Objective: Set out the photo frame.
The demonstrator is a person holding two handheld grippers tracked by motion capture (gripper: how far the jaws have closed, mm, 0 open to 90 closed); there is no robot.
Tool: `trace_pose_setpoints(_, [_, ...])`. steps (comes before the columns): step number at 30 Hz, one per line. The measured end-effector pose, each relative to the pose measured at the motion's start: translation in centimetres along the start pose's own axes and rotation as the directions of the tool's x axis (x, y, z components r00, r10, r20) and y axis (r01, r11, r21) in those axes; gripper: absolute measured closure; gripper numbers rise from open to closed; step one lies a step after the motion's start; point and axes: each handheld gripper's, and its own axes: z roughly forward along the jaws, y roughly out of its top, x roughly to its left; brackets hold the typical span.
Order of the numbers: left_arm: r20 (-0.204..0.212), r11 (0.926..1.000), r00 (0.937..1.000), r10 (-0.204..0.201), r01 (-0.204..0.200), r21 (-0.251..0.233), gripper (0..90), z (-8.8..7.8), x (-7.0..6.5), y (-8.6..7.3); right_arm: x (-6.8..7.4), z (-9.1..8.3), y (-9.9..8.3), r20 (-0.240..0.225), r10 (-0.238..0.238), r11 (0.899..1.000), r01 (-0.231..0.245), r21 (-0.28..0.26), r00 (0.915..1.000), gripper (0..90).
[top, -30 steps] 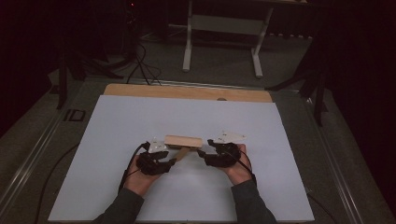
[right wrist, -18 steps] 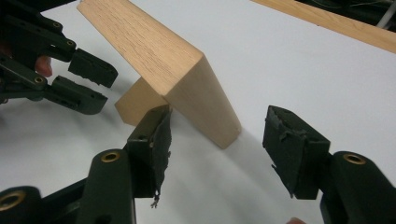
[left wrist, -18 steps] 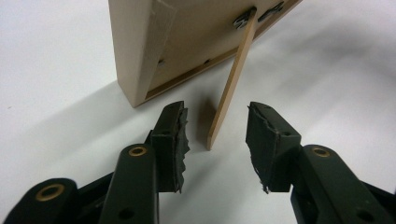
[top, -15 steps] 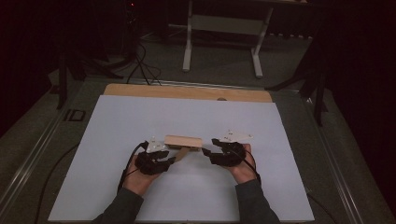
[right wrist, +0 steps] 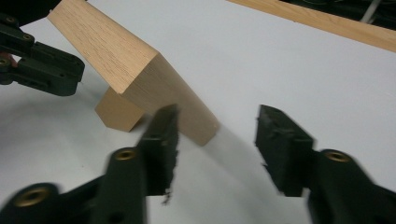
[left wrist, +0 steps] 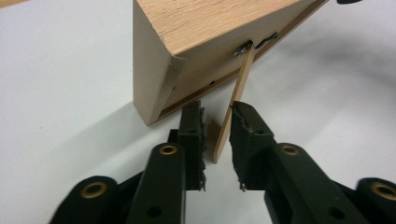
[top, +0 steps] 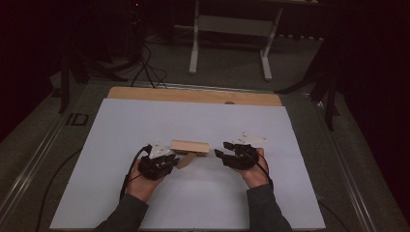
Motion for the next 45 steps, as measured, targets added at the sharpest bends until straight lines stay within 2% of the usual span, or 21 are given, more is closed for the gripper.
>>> trace_pose_setpoints(3, [-0.007,1.0000,1.0000,-0.002,0.003,0.006,78.5,0.1,0.0,0.1,0.0,0.2,0.1,0.006,0.004,1.000,-0.004,-0.006,1.0000,64.8])
trace_pose_setpoints(7, [-0.053,0.9999,0.9986,-0.008,0.009,0.005,82.4,0.3,-0.1,0.2,0.0,0.7,0.6,-0.006,0.008,1.000,-0.008,-0.010,0.9999,77.0])
trace_pose_setpoints(9, [-0.043,1.0000,0.9990,-0.008,0.008,-0.002,88.1,0.3,0.0,0.2,-0.1,1.0,0.7,-0.008,0.022,1.000,-0.022,-0.019,0.9997,83.4])
trace_pose_setpoints(11, [-0.043,1.0000,0.9991,-0.009,0.008,-0.005,89.3,0.3,0.0,0.2,-0.2,1.3,0.9,-0.016,0.042,0.999,-0.043,-0.030,0.9990,89.1])
trace_pose_setpoints(24, [-0.032,0.9997,0.9995,0.006,-0.007,-0.023,89.8,0.6,-0.4,0.9,-0.1,3.7,2.0,-0.036,0.088,0.995,-0.089,-0.035,0.9955,89.7])
trace_pose_setpoints(32, [-0.033,0.9996,0.9995,-0.002,0.001,-0.029,89.8,0.7,-0.5,1.2,0.2,3.9,2.1,-0.055,0.077,0.996,-0.079,-0.032,0.9955,89.6])
trace_pose_setpoints(36, [-0.028,0.9994,0.9995,-0.013,0.012,-0.034,89.8,0.8,-0.5,1.2,0.0,3.9,2.1,-0.072,0.091,0.995,-0.093,-0.030,0.9932,89.6])
trace_pose_setpoints(45, [-0.024,0.9990,0.9995,-0.020,0.019,-0.041,89.8,1.0,-0.6,1.6,-0.1,4.0,2.4,-0.075,0.094,0.995,-0.097,-0.034,0.9928,89.6])
